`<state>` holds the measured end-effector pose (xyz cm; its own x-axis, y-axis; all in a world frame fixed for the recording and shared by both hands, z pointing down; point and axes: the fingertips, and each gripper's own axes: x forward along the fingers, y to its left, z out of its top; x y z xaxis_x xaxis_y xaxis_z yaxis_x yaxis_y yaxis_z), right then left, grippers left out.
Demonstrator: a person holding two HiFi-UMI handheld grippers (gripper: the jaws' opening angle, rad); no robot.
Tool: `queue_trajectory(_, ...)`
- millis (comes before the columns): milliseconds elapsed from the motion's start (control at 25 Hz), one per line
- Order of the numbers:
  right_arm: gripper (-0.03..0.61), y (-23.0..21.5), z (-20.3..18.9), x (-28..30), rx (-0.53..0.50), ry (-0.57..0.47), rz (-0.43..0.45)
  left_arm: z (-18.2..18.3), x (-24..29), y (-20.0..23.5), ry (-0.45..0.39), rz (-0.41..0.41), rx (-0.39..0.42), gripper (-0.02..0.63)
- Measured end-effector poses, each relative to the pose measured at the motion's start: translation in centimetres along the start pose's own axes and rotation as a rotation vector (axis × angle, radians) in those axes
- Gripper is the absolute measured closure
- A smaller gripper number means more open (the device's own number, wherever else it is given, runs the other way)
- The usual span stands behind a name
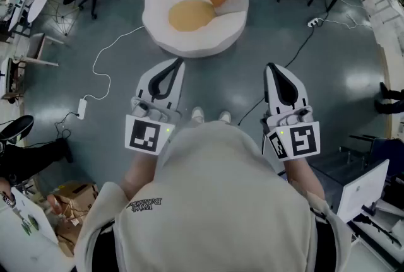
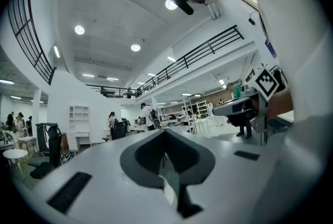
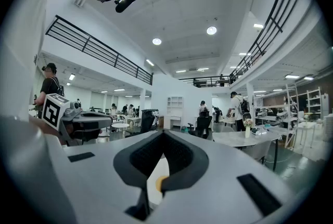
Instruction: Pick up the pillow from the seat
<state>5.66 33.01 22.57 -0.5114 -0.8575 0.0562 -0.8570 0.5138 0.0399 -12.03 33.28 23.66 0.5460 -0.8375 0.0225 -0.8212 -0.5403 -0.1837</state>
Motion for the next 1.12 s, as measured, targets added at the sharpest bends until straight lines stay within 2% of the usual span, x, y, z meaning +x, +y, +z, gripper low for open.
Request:
queue_trajectory(360, 0.569, -0.3, -0.2, 1.0, -0.003, -0.015, 0.022, -0.4, 1.1, -0.5, -0.002, -0.004, -0.008, 0.604)
queue_trajectory(800, 0.569, -2.7, -0.2, 0.8, 0.025, -0.028, 0.007, -0.3, 2.9, -2.0, 0.018, -0.016, -0.008, 0.604)
queue_trajectory(1120, 0.569, -4.8, -1.1, 0.3, 0.039, -0.015, 0.029, -0.4, 4.5, -3.8, 0.035, -0.007, -0.011, 0.604)
